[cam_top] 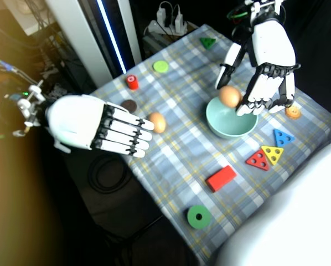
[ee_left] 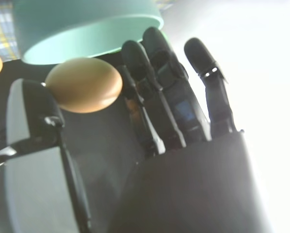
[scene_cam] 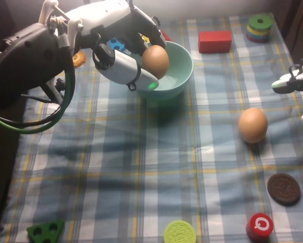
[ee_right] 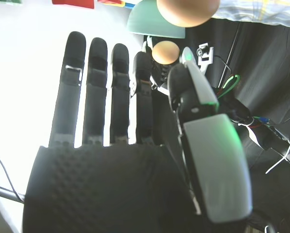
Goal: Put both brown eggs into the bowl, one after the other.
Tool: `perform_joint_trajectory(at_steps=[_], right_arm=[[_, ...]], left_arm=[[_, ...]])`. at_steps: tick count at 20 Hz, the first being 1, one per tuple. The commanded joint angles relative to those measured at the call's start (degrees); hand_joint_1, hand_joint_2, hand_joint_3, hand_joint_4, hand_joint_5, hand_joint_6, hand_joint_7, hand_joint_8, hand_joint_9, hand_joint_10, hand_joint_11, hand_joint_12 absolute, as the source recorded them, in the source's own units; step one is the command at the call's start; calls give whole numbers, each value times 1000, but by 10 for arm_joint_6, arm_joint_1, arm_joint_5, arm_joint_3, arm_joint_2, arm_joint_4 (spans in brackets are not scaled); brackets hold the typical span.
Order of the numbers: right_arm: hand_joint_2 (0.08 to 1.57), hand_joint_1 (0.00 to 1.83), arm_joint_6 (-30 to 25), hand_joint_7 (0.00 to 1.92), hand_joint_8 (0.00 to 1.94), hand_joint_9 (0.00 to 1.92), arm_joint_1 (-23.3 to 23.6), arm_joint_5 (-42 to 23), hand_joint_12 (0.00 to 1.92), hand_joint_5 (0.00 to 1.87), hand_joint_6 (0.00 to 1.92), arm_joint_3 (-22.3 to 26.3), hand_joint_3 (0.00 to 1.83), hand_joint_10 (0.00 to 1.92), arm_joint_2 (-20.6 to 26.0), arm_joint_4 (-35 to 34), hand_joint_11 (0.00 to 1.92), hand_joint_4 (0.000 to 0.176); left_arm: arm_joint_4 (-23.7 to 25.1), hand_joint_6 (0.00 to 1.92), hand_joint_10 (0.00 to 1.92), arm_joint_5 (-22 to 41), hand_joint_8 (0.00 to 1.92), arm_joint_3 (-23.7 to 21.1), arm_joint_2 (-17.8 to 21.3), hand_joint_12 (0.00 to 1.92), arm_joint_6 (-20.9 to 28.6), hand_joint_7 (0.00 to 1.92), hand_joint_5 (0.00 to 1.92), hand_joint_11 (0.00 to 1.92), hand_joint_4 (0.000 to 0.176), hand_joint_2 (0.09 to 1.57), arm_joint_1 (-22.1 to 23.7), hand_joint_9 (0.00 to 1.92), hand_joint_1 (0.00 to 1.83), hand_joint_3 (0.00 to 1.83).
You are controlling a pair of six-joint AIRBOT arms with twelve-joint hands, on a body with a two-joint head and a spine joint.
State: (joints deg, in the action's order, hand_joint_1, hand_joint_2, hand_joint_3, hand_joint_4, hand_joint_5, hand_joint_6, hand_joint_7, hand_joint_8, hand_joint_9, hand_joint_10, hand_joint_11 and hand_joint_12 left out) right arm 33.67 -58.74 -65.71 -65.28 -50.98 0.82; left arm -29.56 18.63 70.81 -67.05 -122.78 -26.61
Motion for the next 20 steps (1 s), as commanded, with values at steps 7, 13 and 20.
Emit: perform_joint_trajectory(at_steps=[7, 13, 20], right_arm=[[1340, 663, -2, 640, 0, 628, 5, -70, 333, 611, 4, -3, 4, 2, -1, -16, 479, 0], [1310, 731, -2, 586, 0, 593, 5, -70, 329, 585, 0, -2, 0, 1, -1, -16, 477, 0], [1300, 702, -2, 557, 0, 580, 5, -70, 324, 557, 0, -2, 0, 0, -1, -16, 482, 0]], left_arm=[[4, 1290, 2, 59, 3, 0, -1, 1094, 2, 902, 769, 100, 176, 1214, 4, 770, 917, 4], [4, 25, 11, 59, 4, 0, -2, 1064, 2, 880, 827, 142, 31, 1089, 1, 776, 924, 0], [3, 4, 5, 60, 5, -3, -1, 1041, 2, 784, 784, 86, 74, 1174, -3, 692, 774, 2]])
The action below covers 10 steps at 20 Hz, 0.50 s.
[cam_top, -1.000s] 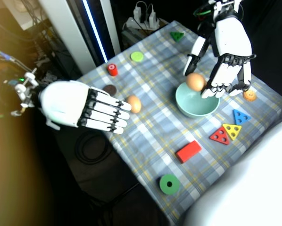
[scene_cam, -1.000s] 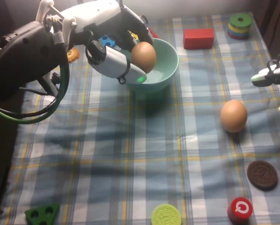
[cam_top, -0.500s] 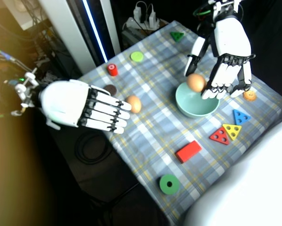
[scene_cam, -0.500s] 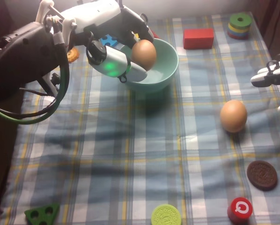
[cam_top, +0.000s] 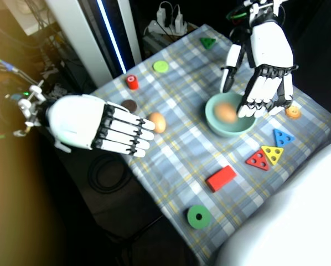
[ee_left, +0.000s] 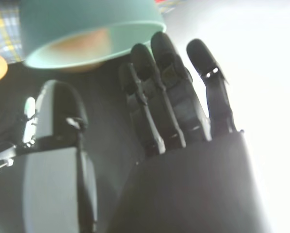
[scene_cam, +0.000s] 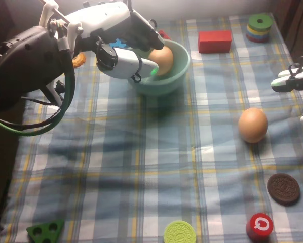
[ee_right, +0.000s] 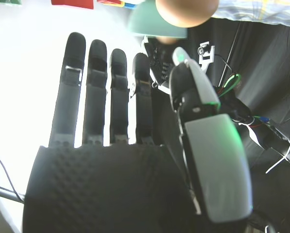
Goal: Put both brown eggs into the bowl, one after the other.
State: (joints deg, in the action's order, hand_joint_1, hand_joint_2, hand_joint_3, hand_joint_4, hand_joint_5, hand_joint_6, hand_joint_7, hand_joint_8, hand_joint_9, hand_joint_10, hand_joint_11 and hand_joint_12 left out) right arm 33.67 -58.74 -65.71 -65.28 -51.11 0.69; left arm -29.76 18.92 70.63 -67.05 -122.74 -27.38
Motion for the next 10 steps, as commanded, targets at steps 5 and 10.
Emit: perform_joint_trajectory(at_steps=[5, 10], right_arm=[[1293, 711, -2, 534, 0, 559, 5, -70, 324, 547, 1, -1, 0, 0, 1, -15, 472, 0], [1271, 741, -2, 535, 0, 563, 8, -71, 339, 549, 0, -2, 0, 1, 0, -14, 482, 0]], left_arm=[[4, 0, 7, 98, 0, -28, 14, 963, 1, 764, 706, 104, 60, 1112, -5, 734, 833, 0], [44, 0, 0, 200, 0, -94, 61, 1207, 44, 718, 638, 2, 78, 1054, -31, 697, 827, 0]])
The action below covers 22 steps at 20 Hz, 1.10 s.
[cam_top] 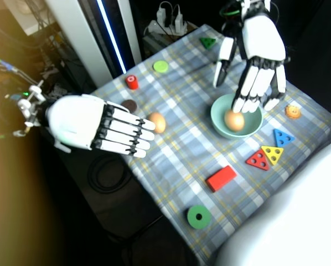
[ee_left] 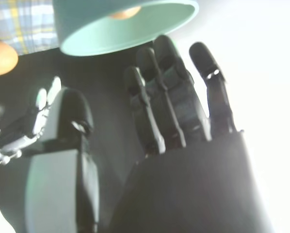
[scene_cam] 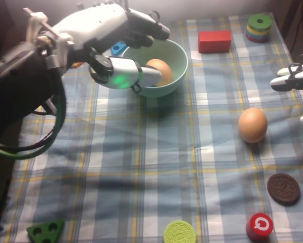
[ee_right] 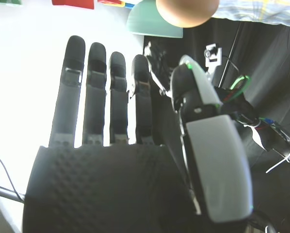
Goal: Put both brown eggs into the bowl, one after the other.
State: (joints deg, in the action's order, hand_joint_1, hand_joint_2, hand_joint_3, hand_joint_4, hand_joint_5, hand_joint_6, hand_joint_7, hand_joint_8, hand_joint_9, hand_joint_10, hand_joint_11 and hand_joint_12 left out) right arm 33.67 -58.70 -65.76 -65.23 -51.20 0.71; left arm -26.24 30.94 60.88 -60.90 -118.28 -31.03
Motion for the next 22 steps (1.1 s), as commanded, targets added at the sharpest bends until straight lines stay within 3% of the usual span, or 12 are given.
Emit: perform_joint_trajectory(at_steps=[1, 4, 6, 8, 9, 11, 12, 14, 16, 17, 19, 22], right_arm=[[1246, 733, -2, 535, 0, 557, 10, -70, 339, 554, 2, -3, 0, 0, 0, -11, 475, 0], [1180, 697, -2, 507, 1, 527, 24, -60, 527, 553, 0, -8, 4, 0, -5, 5, 379, 0], [1140, 758, -2, 485, 0, 493, 45, -37, 765, 497, 0, -12, 4, 0, -8, 29, 239, 51], [1117, 838, -3, 406, 0, 432, 71, -6, 950, 421, 0, -18, 0, 1, -16, 61, 100, 87], [1121, 889, -6, 401, 1, 437, 82, 7, 975, 411, 0, -21, 1, 5, -19, 75, 114, 64], [1081, 891, -22, 415, 0, 481, 101, 37, 842, 367, 0, -32, 0, 3, -28, 108, 209, 160], [1065, 906, -30, 405, 0, 505, 107, 48, 842, 362, 0, -37, 0, 10, -32, 119, 252, 173], [1065, 972, -56, 435, 0, 594, 120, 77, 709, 386, 0, -51, 0, 5, -45, 151, 401, 110], [1048, 1030, -73, 535, 7, 854, 137, 101, 1199, 404, 0, -61, 0, 96, -57, 184, 568, 118], [1041, 1059, -76, 581, 20, 747, 144, 111, 1492, 419, 0, -63, 0, 685, -60, 196, 589, 112], [1024, 1148, -79, 758, 74, 553, 150, 125, 1755, 517, 4, -66, 0, 1238, -67, 213, 507, 22], [1051, 1148, -80, 799, 305, 597, 154, 132, 1847, 680, 10, -71, 0, 1557, -77, 218, 707, 0]], left_arm=[[21, 2, 11, 104, 9, -7, 13, 1233, 35, 733, 641, 32, 62, 1035, -4, 715, 766, 0], [60, 0, 0, 193, 0, -50, 57, 1290, 139, 617, 532, 2, 96, 961, -44, 584, 752, 0], [73, 3, 1, 258, 1, -86, 93, 1297, 182, 585, 549, 0, 52, 870, -85, 560, 882, 0], [74, 0, 9, 320, 1, -118, 121, 1270, 218, 568, 508, 0, 77, 890, -132, 558, 933, 2], [73, 0, 14, 339, 3, -127, 130, 1290, 231, 577, 498, 0, 81, 896, -150, 572, 935, 2], [73, 5, 31, 371, 11, -140, 142, 1445, 257, 613, 526, 0, 66, 925, -179, 615, 870, 5], [73, 3, 36, 375, 12, -142, 143, 1444, 263, 628, 529, 0, 68, 931, -184, 626, 845, 4], [69, 4, 36, 387, 3, -142, 142, 1396, 289, 626, 562, 59, 60, 938, -200, 629, 846, 2], [64, 0, 24, 394, 0, -140, 139, 1434, 314, 585, 553, 18, 43, 932, -211, 593, 864, 0], [64, 0, 22, 394, 0, -137, 137, 1433, 323, 577, 548, 10, 36, 934, -212, 588, 858, 0], [65, 1, 26, 390, 3, -133, 135, 1412, 329, 586, 554, 29, 54, 931, -213, 600, 894, 0], [64, 0, 21, 389, 1, -133, 133, 1409, 330, 593, 553, 7, 78, 926, -213, 595, 906, 0]])
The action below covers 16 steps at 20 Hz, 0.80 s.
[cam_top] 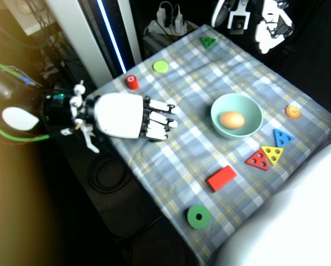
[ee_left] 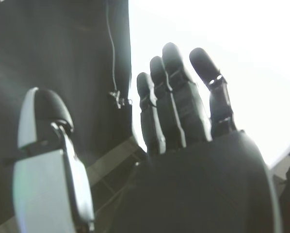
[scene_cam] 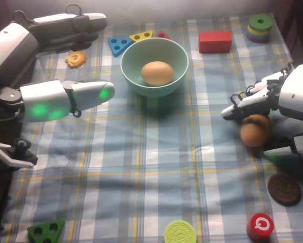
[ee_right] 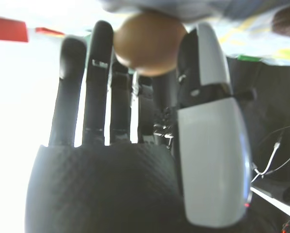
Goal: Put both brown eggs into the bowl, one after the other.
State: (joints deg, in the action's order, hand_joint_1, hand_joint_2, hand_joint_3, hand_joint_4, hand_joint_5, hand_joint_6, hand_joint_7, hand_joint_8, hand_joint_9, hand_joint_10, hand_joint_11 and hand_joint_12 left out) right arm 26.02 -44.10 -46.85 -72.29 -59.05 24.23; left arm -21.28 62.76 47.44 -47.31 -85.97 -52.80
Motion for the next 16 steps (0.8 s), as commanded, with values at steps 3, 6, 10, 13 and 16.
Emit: perform_joint_trajectory(at_steps=[3, 6, 10, 13, 16], right_arm=[[1069, 1201, -3, 507, 1461, 683, 14, -53, 1918, 848, 6, -2, 3, 1905, 1, -10, 896, 0], [1171, 1136, -3, 512, 1705, 782, 18, -52, 1921, 852, 1151, -5, 5, 1920, -2, -9, 961, 0], [1212, 1212, -3, 779, 1527, 769, 29, -50, 1631, 848, 992, -11, 0, 1419, -9, -9, 789, 0], [1178, 1220, 0, 862, 1374, 832, 43, -50, 1449, 889, 951, -12, 0, 1154, -12, -2, 790, 0], [1143, 1225, 6, 936, 1214, 942, 55, -50, 1200, 950, 893, -14, 0, 856, -16, -1, 829, 0]], left_arm=[[14, 3, 18, 71, 2, 3, -2, 1418, 11, 593, 557, 0, 57, 936, 4, 588, 896, 4], [14, 2, 22, 72, 1, 4, -4, 1445, 17, 590, 564, 6, 60, 933, 4, 598, 922, 1], [14, 4, 22, 68, 0, 7, -6, 1425, 25, 583, 580, 1, 43, 922, 4, 598, 963, 0], [14, 7, 26, 67, 3, 8, -8, 1439, 28, 589, 602, 0, 48, 911, 4, 607, 955, 0], [15, 7, 33, 66, 7, 11, -9, 1453, 32, 605, 611, 9, 43, 911, 4, 624, 940, 0]])
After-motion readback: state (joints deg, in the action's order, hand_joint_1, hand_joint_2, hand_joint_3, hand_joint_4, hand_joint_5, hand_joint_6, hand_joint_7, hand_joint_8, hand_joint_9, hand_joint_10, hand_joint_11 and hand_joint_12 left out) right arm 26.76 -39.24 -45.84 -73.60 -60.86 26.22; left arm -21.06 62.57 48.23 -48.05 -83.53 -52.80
